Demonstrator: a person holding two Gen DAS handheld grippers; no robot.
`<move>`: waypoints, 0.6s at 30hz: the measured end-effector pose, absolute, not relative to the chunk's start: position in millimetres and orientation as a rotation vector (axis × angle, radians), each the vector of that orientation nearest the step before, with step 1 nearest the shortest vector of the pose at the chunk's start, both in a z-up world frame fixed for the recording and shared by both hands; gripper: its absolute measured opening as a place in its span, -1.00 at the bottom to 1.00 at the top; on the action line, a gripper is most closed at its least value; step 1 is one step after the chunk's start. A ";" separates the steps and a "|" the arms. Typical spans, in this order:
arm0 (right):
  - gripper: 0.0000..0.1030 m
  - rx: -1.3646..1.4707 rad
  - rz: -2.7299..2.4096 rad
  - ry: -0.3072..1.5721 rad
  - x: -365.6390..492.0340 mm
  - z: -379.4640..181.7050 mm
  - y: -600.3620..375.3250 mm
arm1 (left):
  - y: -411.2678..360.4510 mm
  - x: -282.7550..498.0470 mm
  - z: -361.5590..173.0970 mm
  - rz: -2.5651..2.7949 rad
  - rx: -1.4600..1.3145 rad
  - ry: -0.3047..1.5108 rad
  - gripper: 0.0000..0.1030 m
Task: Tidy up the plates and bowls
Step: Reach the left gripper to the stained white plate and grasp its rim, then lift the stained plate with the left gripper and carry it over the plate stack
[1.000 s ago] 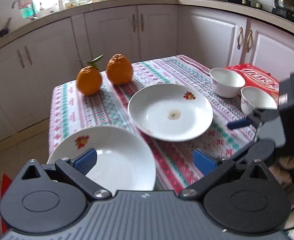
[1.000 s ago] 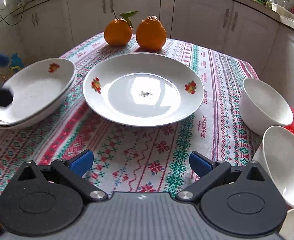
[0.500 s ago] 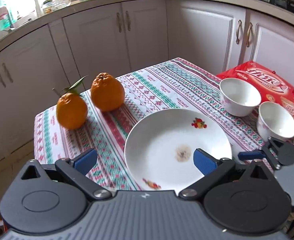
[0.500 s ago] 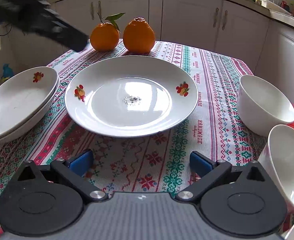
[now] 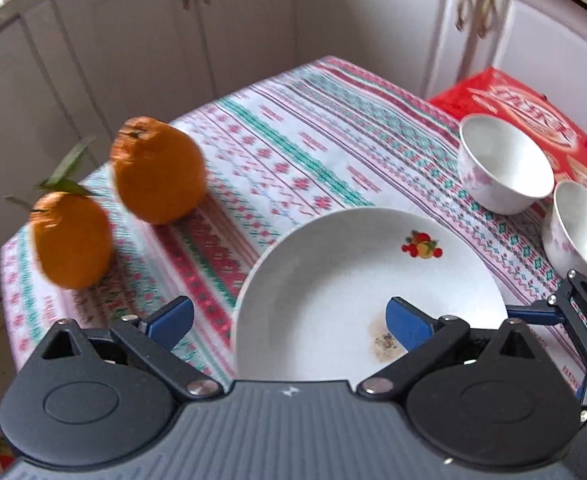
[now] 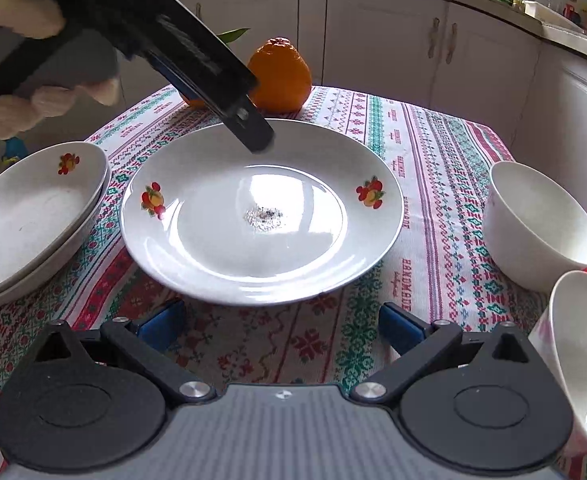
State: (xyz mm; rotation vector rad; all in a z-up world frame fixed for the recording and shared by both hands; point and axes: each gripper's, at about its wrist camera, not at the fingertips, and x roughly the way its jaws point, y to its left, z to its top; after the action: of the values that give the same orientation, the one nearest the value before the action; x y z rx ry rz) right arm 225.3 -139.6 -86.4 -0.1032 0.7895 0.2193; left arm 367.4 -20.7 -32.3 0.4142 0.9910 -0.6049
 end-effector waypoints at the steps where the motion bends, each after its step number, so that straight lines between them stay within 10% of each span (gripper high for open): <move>1: 1.00 -0.103 0.220 0.787 225.8 -86.9 -139.5 | -23.1 370.9 -35.3 -0.616 0.422 1.006 0.97; 18: 1.00 -0.109 0.247 0.747 224.4 -88.9 -142.1 | -44.5 415.1 -57.6 -0.837 0.485 1.182 0.68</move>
State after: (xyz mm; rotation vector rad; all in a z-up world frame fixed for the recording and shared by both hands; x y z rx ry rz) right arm 224.4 -142.1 -88.9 -0.1089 0.7467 0.2471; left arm 415.1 -44.5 -57.6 0.4849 1.1816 -0.8368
